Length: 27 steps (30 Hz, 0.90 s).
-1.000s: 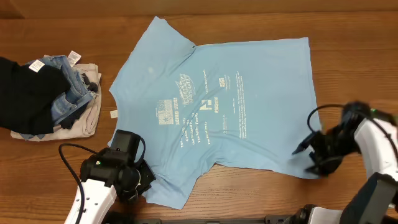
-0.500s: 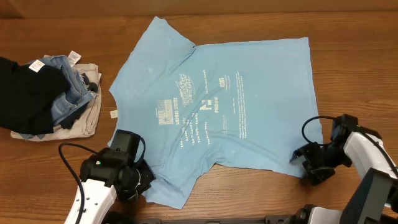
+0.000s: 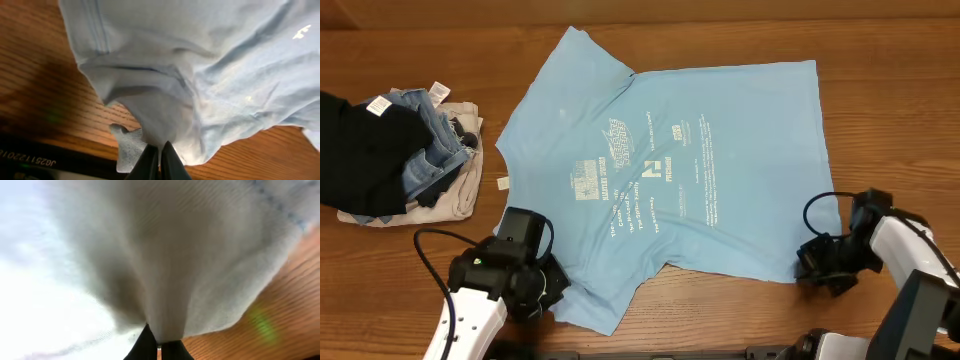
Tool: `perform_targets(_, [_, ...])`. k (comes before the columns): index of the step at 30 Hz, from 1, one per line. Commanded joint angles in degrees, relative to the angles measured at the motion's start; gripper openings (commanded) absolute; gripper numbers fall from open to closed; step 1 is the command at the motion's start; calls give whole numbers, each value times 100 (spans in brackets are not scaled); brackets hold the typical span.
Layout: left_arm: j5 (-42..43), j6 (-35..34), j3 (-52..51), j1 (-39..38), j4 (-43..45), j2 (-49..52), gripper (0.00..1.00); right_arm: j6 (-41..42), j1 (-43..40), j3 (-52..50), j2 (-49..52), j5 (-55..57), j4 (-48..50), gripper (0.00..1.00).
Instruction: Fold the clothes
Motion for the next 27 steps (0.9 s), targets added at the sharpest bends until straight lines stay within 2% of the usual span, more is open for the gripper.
perform_targets(1, [-9, 254, 461, -37, -11, -66, 4, -437, -22, 608, -293, 164, -238, 4])
perform_targets(7, [-87, 551, 1233, -37, -66, -63, 4, -1143, -15, 1185, -315, 109, -704, 4])
perform_targets(10, [-251, 553, 1517, -37, -42, -63, 4, -1491, -7, 1215, -315, -221, -566, 4])
perform_targets(12, [-339, 614, 1655, -37, 55, -59, 4, -1956, -4, 1213, -315, -861, -240, 4])
perform_targets(17, [-492, 649, 1744, -28, 706, -57, 4, -1768, -4, 1213, -302, -1550, 719, 4])
perform_targets(24, [-1720, 605, 1744, 326, 1711, -33, 4, -1123, 61, 1211, -109, -1961, 1987, 4])
perform_targets(27, [-1657, 861, 1742, 645, 2076, 131, 4, -1019, 227, 1211, -20, -2033, 2446, 4])
